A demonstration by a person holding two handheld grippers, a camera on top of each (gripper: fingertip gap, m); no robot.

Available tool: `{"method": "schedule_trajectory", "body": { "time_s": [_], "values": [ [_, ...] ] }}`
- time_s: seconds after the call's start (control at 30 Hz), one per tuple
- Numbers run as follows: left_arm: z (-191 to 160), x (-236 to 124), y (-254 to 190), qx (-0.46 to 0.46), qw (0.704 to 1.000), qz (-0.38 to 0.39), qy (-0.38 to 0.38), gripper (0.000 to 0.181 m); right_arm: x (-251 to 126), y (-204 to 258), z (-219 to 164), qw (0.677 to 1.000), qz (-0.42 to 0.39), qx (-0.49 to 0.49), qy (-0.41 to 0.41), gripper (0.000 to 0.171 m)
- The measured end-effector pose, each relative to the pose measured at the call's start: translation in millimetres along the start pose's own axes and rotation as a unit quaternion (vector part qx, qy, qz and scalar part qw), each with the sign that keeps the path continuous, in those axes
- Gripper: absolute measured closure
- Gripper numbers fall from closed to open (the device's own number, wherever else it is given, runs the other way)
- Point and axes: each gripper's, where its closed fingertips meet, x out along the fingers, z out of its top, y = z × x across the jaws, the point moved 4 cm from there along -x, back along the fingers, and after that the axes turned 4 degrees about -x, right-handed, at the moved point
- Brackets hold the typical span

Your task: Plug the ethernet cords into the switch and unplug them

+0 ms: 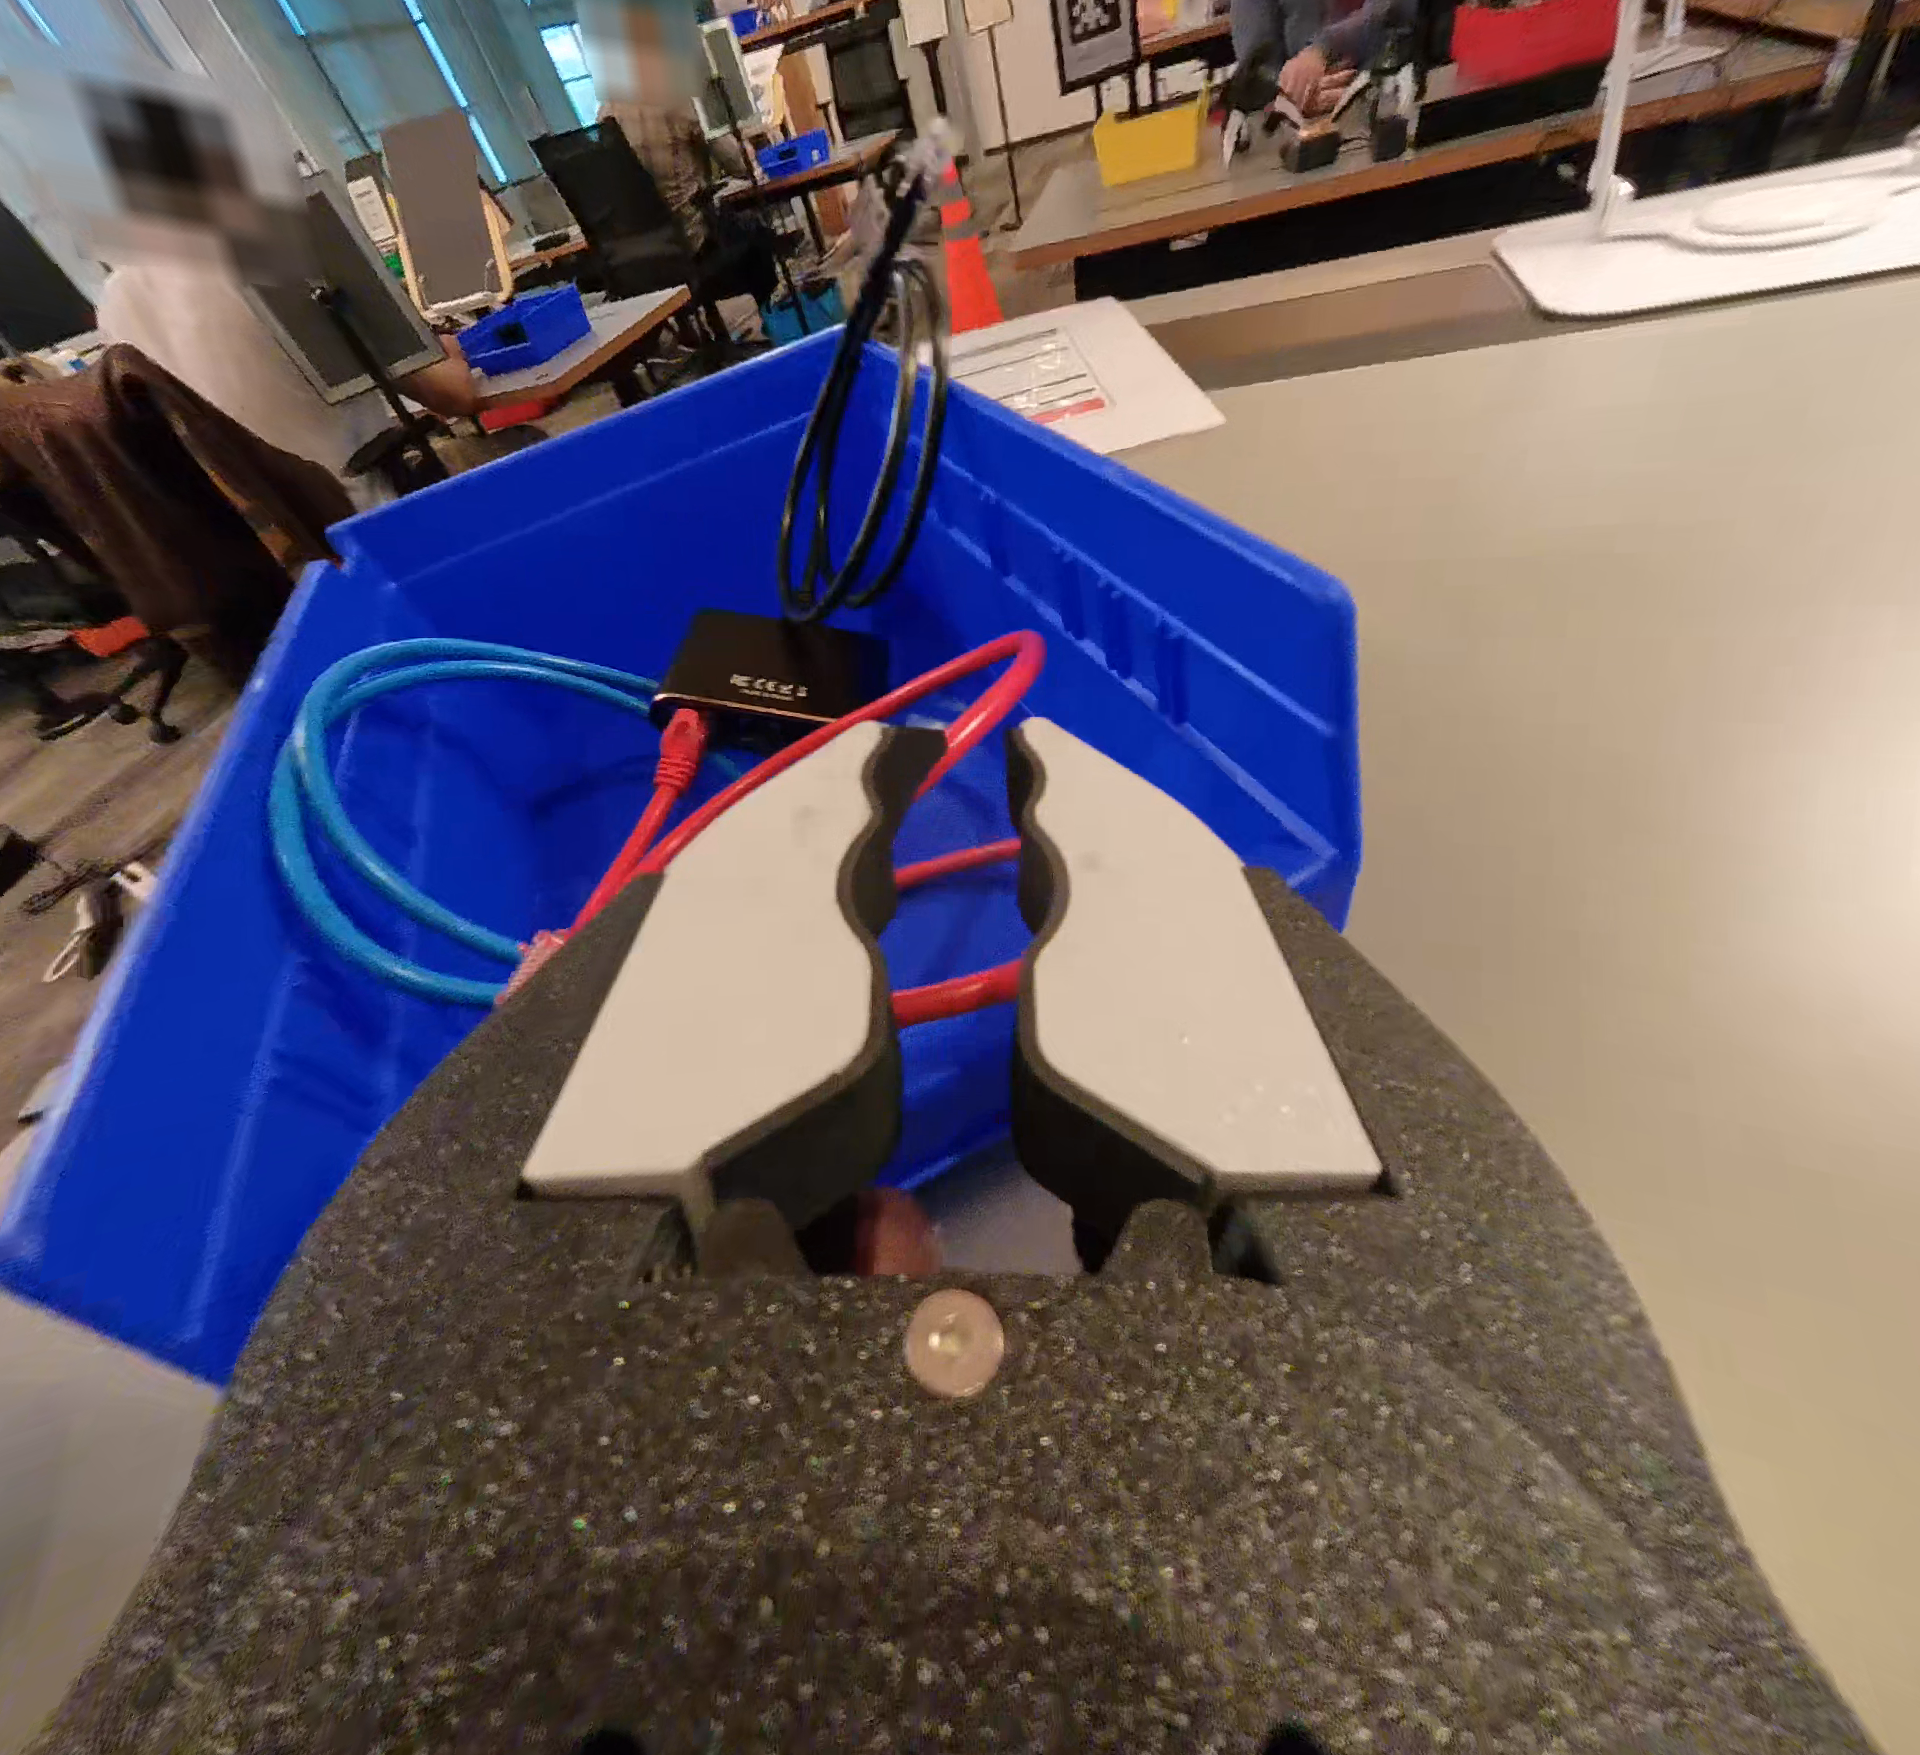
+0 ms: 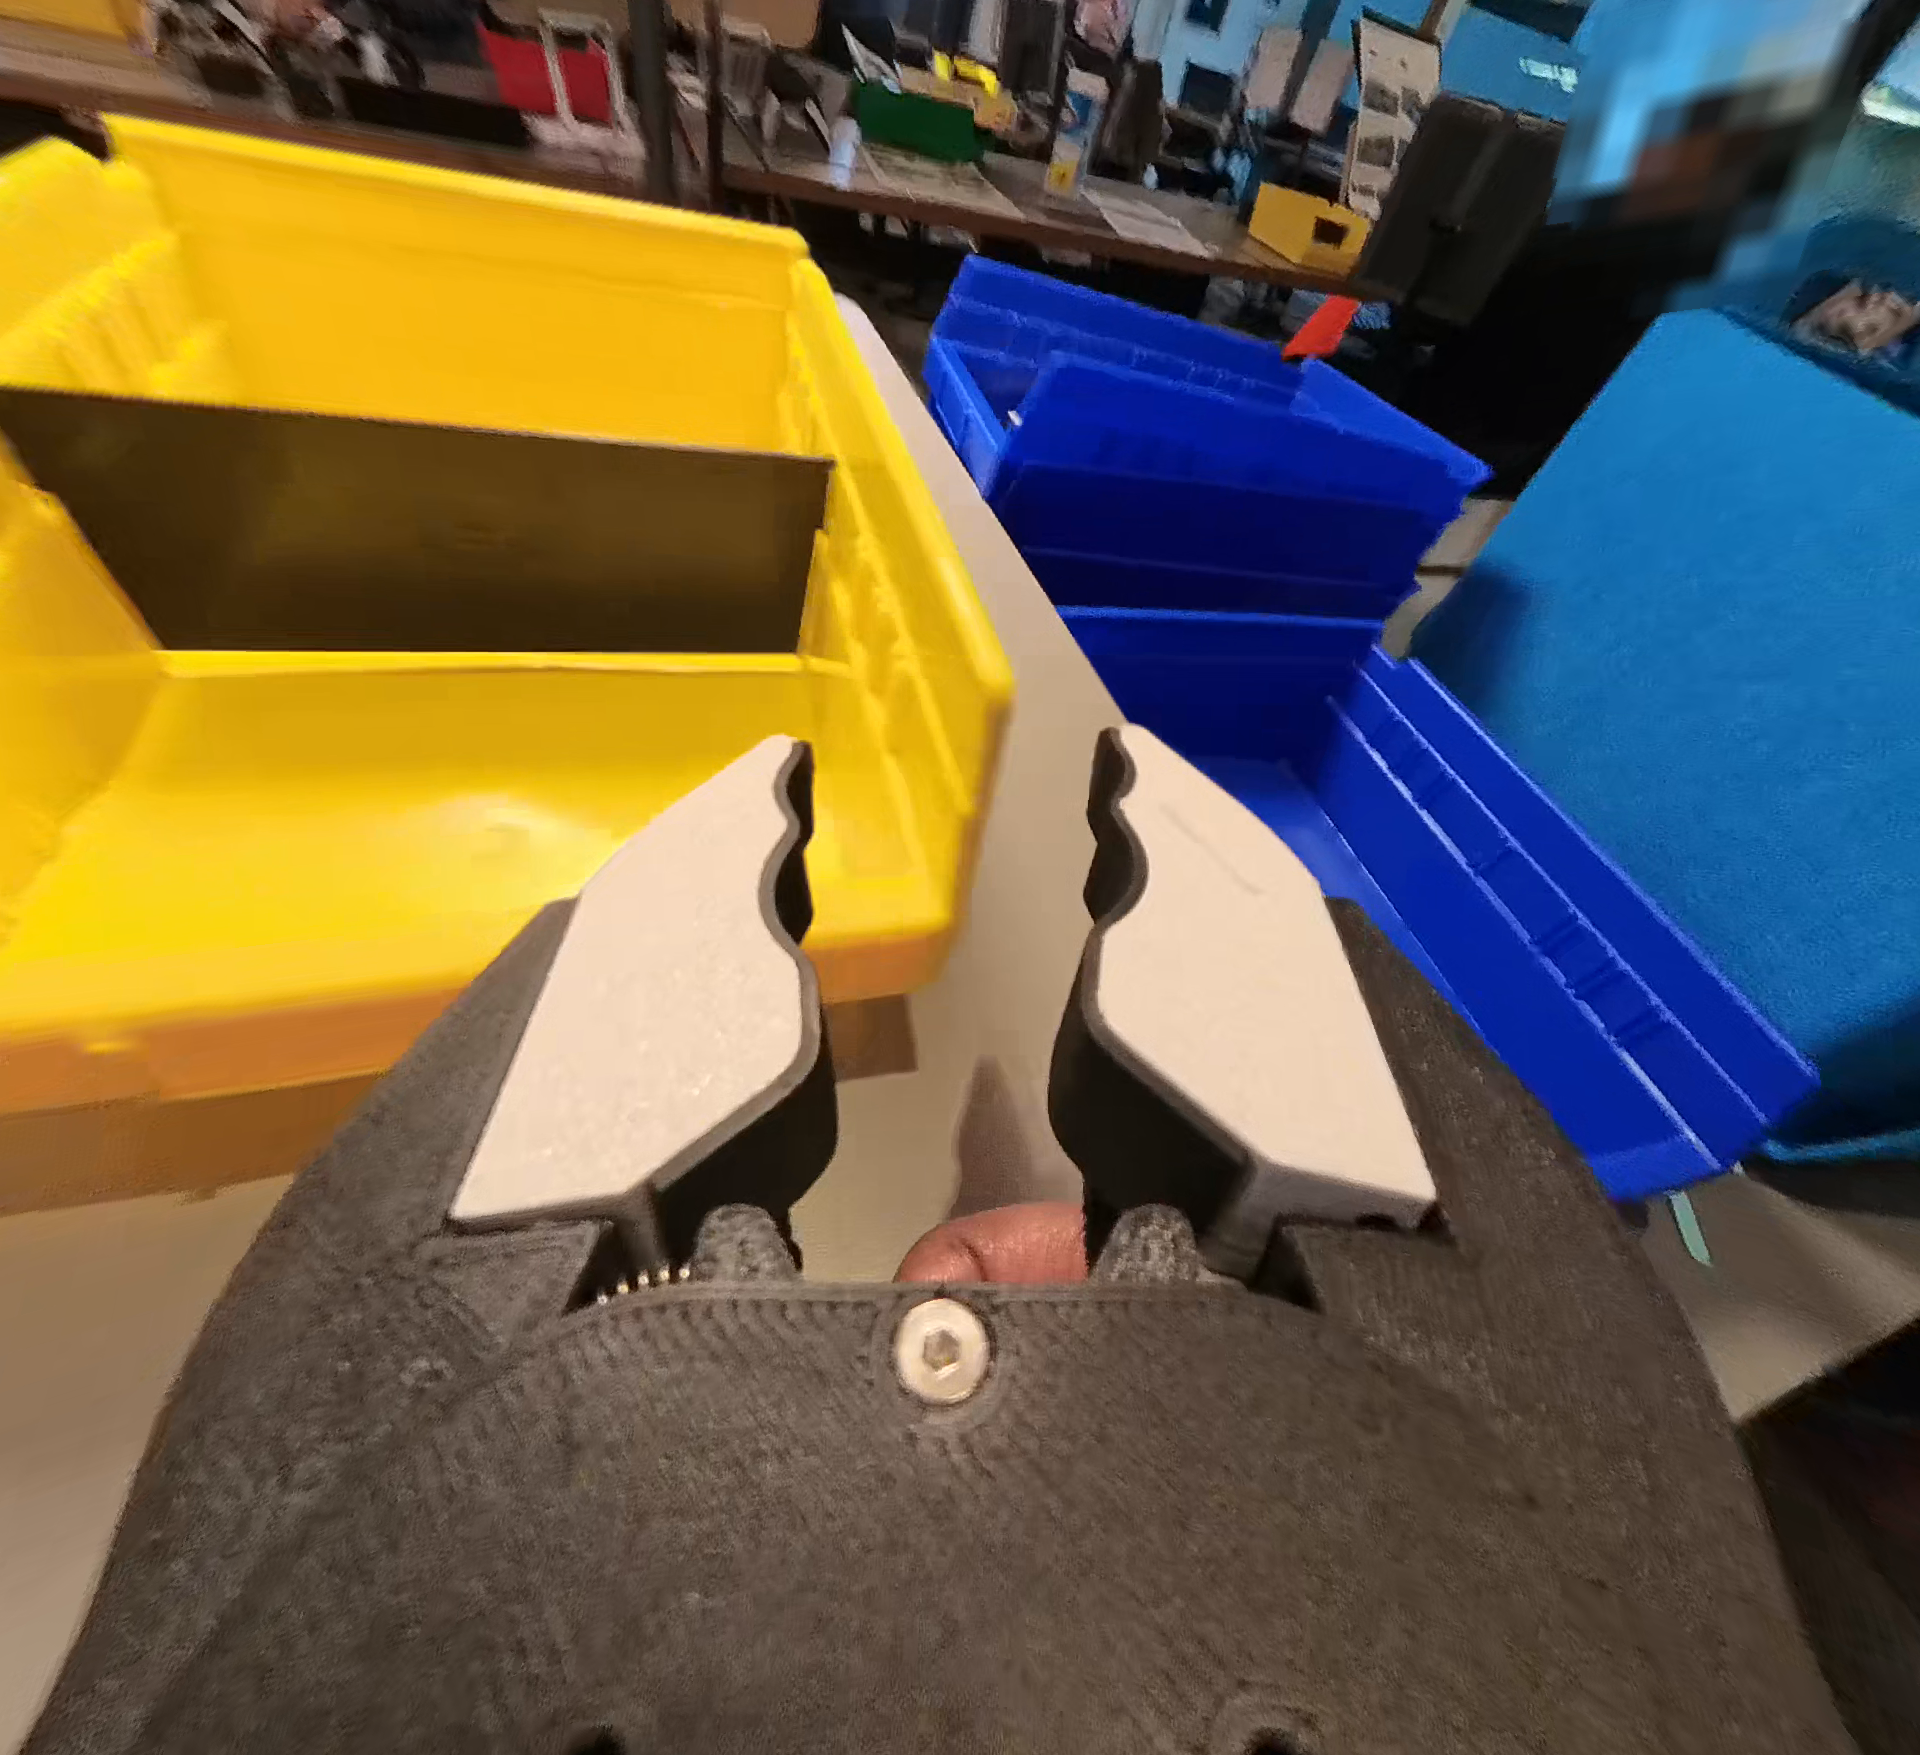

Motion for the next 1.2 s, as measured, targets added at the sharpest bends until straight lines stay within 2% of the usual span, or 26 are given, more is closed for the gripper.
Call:
{"method": "schedule_trajectory", "body": {
  "time_s": [0.1, 0.17, 0.23, 0.3, 0.4, 0.5, 0.57, 0.63, 0.7, 0.73, 0.9, 1.1, 1.2],
  "values": [
    [16, -14, -4, 0.006, 1.0, -0.004, -0.024, 0.153, -22, 35, 33, 0.994, 0.073, -0.018, -0.077, 0.122],
    [27, -18, -22, -0.012, 0.998, -0.047, -0.05, 0.151, -41, 76, 50, 0.978, 0.161, -0.035, -0.125, 0.127],
    [29, -15, -42, -0.036, 0.994, -0.093, -0.051, 0.144, -53, 114, 56, 0.962, 0.232, -0.038, -0.137, 0.128],
    [23, -4, -55, -0.03, 0.994, -0.099, -0.034, 0.138, -52, 143, 52, 0.957, 0.262, -0.041, -0.114, 0.126],
    [14, 11, -58, -0.013, 0.997, -0.069, -0.021, 0.137, -38, 167, 39, 0.963, 0.253, -0.066, -0.071, 0.121],
    [16, 16, -58, 0.014, 0.999, -0.051, -0.014, 0.142, -25, 172, 36, 0.969, 0.233, -0.069, -0.047, 0.125],
    [15, 19, -55, 0.044, 0.998, -0.031, -0.008, 0.155, -17, 170, 38, 0.974, 0.212, -0.075, -0.037, 0.136],
    [12, 20, -56, 0.054, 0.998, -0.045, -0.007, 0.165, -14, 171, 38, 0.974, 0.209, -0.083, -0.033, 0.143],
    [11, 17, -49, 0.066, 0.997, -0.036, -0.002, 0.166, -13, 168, 35, 0.976, 0.197, -0.086, -0.03, 0.162],
    [10, 16, -44, 0.074, 0.997, -0.031, 0.002, 0.167, -12, 163, 33, 0.978, 0.186, -0.088, -0.029, 0.166],
    [2, 11, -4, 0.049, 0.999, -0.018, 0.01, 0.171, -8, 140, 27, 0.982, 0.18, -0.06, -0.016, 0.166],
    [-6, 10, 36, 0.024, 0.999, -0.038, -0.004, 0.174, -2, 119, 22, 0.987, 0.152, -0.047, -0.003, 0.164],
    [-7, 15, 41, 0.068, 0.997, -0.044, -0.016, 0.172, 0, 112, 20, 0.99, 0.131, -0.051, -0.001, 0.165]
  ]
}}
